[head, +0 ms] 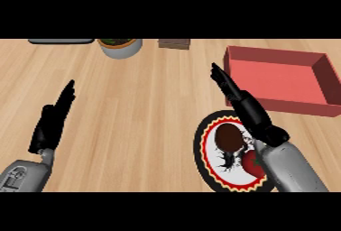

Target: Pick the cupcake from the plate and place it in the cardboard box

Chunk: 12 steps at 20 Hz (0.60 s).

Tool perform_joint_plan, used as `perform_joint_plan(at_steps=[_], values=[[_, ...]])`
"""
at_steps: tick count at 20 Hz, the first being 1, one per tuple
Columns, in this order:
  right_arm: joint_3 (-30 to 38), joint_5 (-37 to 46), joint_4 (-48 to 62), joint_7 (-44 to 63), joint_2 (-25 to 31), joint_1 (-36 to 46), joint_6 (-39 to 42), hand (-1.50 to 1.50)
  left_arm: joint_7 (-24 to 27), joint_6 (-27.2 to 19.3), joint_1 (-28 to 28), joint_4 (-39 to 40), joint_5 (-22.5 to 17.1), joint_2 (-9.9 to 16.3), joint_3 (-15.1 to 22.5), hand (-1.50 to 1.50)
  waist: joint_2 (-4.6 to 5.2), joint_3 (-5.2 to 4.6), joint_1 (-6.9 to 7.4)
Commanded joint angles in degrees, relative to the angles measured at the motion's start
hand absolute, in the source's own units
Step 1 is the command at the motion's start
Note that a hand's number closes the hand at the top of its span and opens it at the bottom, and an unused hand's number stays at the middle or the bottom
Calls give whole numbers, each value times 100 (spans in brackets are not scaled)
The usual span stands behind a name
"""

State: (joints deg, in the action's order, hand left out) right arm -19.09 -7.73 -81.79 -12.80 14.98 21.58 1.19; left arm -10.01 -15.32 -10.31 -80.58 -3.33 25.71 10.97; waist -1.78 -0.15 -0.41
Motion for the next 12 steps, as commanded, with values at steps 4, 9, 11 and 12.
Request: perform_joint_plan(at_steps=[4,9,11,12], values=[[499,556,280,1064,-483,-1045,-2159,-150,451,348,-78,-441,-71,-297,361,0,122,-8,-369],[520,2119,1017,1329,551,-1596,-3164,-150,536,567,-84,-601,-216,-376,486,0,144,-141,-687],[343,2796,1235,1515,543,-1897,-3841,-150,544,622,-115,-649,-277,-447,527,0,150,-90,-550],[177,3149,1183,1680,652,-1993,-4000,-150,586,722,-76,-695,-295,-448,605,0,106,-99,-517]])
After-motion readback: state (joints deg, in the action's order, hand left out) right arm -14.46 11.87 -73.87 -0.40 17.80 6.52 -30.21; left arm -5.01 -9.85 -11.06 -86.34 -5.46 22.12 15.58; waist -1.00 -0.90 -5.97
